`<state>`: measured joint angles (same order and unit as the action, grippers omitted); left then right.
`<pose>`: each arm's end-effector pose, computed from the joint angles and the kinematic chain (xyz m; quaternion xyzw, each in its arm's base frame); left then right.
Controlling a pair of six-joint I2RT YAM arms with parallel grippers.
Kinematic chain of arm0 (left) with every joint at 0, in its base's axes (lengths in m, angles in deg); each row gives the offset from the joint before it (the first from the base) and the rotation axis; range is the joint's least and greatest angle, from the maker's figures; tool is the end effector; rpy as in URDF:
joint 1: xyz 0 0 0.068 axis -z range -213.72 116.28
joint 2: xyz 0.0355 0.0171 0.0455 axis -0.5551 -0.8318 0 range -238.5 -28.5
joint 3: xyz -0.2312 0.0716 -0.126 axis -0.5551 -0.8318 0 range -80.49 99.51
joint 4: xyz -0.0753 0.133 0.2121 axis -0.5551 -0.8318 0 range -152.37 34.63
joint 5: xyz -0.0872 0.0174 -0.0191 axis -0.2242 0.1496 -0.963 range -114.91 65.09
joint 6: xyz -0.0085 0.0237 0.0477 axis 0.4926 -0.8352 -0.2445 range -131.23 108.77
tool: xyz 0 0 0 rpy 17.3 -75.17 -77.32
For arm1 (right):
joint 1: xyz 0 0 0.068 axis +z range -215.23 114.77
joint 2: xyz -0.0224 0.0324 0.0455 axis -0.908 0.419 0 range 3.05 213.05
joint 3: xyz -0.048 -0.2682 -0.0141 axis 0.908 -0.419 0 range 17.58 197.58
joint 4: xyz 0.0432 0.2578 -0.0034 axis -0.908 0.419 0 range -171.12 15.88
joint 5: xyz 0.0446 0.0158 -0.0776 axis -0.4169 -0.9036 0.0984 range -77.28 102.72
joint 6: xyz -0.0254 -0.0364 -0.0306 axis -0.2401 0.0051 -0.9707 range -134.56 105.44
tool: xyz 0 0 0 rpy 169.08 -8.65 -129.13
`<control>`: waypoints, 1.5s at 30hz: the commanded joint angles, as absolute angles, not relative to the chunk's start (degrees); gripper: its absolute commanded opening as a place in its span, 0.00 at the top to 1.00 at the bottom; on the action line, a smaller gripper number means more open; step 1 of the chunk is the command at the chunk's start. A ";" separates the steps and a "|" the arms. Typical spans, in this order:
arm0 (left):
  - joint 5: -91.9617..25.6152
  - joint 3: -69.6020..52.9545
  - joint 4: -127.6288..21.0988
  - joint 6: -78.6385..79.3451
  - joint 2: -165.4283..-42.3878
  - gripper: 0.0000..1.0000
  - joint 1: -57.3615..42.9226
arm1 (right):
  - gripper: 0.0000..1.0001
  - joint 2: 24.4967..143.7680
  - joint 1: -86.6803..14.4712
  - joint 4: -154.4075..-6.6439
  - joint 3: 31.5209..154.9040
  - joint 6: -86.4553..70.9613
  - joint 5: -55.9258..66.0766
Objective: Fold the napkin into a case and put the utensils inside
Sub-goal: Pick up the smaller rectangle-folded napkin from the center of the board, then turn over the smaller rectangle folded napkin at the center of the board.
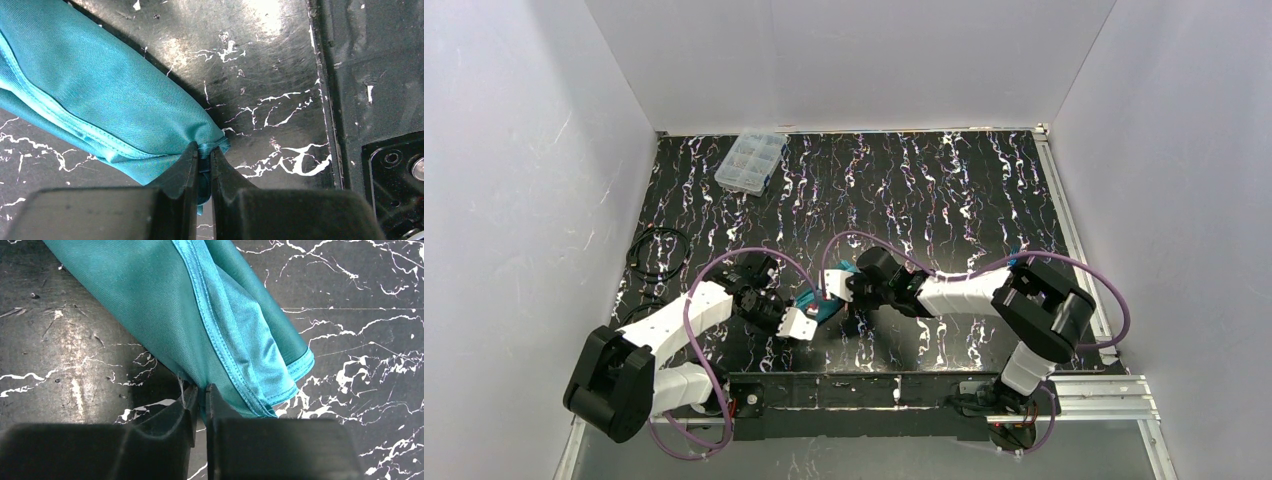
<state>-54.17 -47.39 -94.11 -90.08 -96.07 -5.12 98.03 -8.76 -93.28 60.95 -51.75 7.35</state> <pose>0.1547 -0.1041 0.1678 0.7935 0.5366 -0.1663 0.2340 0.1776 0.2741 0.1523 -0.6725 0.6034 0.1131 0.4134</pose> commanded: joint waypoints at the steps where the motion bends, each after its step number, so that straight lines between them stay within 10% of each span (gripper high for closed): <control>1: -55.26 -44.74 -94.46 -87.45 -95.26 1.00 -6.55 | 0.86 97.36 -9.32 -85.36 63.36 -48.20 4.32; 8: -67.35 -33.28 -107.82 -80.70 -95.77 1.00 -12.14 | 0.97 92.95 -9.72 -59.75 75.24 -35.89 -5.52; 20: -90.26 -20.01 -139.08 -83.59 -112.23 1.00 -14.54 | 0.85 88.04 -18.80 -43.29 77.31 -15.27 -40.12; 27: -85.83 -23.72 -116.77 -64.07 -117.07 1.00 -19.88 | 0.86 96.35 -30.49 -46.64 74.06 -11.17 -37.25; 36: -75.16 -21.00 -98.81 -42.19 -128.51 1.00 -20.40 | 0.50 104.14 -31.33 -48.86 81.51 -12.88 -26.28; 39: -73.24 -19.30 -96.97 -37.83 -131.60 1.00 -20.89 | 0.02 103.33 -31.36 -49.19 84.42 -14.24 -20.12; 45: -72.48 -16.41 -93.80 -29.74 -135.03 1.00 -23.75 | 0.01 98.00 -31.48 -53.00 85.29 -12.37 -11.82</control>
<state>-73.42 -19.44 -96.62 -37.16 -134.06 -21.82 103.95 -31.10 -49.83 84.36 -13.26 -18.20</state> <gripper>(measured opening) 0.059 0.984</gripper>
